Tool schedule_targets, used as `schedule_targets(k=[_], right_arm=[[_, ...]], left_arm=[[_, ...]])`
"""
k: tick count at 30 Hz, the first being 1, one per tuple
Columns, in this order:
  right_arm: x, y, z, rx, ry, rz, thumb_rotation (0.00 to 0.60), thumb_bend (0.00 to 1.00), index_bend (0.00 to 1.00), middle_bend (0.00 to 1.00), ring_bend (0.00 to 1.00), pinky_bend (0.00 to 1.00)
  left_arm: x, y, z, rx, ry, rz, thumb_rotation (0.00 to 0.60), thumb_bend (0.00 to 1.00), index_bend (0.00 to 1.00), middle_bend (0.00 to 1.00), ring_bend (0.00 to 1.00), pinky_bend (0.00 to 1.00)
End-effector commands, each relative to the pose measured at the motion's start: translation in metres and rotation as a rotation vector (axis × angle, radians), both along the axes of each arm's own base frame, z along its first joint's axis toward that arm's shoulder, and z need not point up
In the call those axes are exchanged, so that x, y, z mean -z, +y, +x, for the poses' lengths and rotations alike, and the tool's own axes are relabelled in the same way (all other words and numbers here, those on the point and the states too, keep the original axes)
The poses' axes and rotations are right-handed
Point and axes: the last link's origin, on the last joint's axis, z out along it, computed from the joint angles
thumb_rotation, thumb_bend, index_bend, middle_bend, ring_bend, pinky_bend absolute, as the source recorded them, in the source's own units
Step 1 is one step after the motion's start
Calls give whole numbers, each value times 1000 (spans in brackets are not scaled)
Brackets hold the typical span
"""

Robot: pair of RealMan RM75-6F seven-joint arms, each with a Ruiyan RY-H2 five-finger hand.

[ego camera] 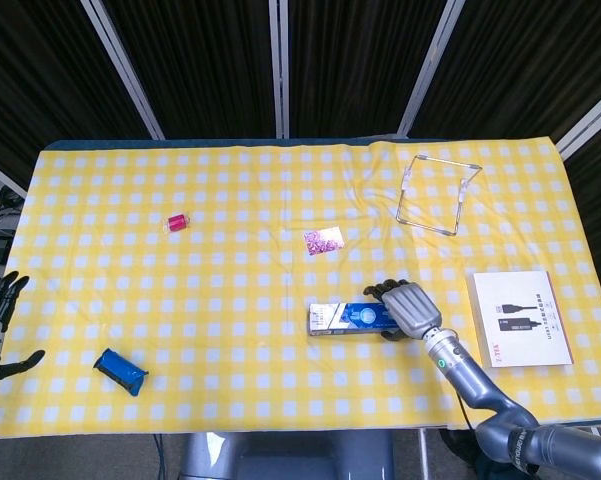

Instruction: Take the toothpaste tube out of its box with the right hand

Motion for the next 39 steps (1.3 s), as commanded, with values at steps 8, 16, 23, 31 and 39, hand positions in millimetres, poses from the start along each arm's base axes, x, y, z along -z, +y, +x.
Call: schedule_targets(k=[8, 16, 23, 31, 39], right_arm=[[4, 1, 10, -44, -20, -35, 600, 294, 415, 471, 411, 459], [-22, 2, 36, -189, -38, -102, 600, 304, 421, 473, 413, 459], [-70, -10, 68, -402, 89, -277, 600, 319, 424, 473, 413, 459], [-127, -18, 105, -742, 482, -587, 600, 345, 433, 456, 414, 459], [-153, -12, 128, -1004, 765, -826, 600, 367, 450, 448, 416, 459]], left_arm=[[1, 1, -1, -4, 2, -3, 600, 0, 0, 0, 0, 0], [0, 1, -1, -3, -4, -2, 600, 0, 0, 0, 0, 0], [-3, 0, 1, 6, -16, 4, 600, 0, 0, 0, 0, 0], [-4, -2, 2, 15, -22, -1, 600, 0, 0, 0, 0, 0], [-4, -3, 5, 28, -30, -5, 600, 0, 0, 0, 0, 0]])
